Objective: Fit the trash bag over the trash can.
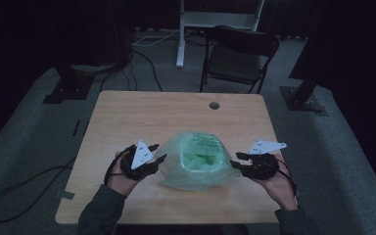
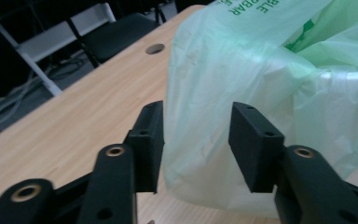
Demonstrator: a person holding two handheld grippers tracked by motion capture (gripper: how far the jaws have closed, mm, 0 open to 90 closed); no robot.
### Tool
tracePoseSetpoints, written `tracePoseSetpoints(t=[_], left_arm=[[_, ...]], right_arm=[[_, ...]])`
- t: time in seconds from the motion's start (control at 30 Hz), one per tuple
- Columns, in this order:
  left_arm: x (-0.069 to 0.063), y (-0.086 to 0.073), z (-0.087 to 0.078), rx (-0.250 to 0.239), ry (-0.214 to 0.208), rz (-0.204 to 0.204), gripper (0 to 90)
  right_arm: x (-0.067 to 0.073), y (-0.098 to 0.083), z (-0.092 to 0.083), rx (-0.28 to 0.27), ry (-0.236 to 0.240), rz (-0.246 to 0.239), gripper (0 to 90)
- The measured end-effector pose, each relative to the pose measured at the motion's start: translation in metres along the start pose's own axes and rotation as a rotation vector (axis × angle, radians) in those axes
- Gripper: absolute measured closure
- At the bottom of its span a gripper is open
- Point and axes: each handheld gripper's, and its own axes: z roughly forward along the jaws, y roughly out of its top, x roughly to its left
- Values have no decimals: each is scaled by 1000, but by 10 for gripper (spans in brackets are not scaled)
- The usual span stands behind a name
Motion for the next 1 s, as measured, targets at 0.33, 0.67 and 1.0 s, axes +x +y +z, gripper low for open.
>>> tracePoseSetpoints(t=[0.33,0.67,1.0], left_arm=[[-3,-1,16,33,-18,8,535],[-4,5,27,45,-3,35,578],[-5,10,24,25,5,52,600]], right_arm=[[6,5,29,72,-88,-48,771],[-4,19,11,3,-141,-12,900],[-8,37,0,-67,-141,7,900]])
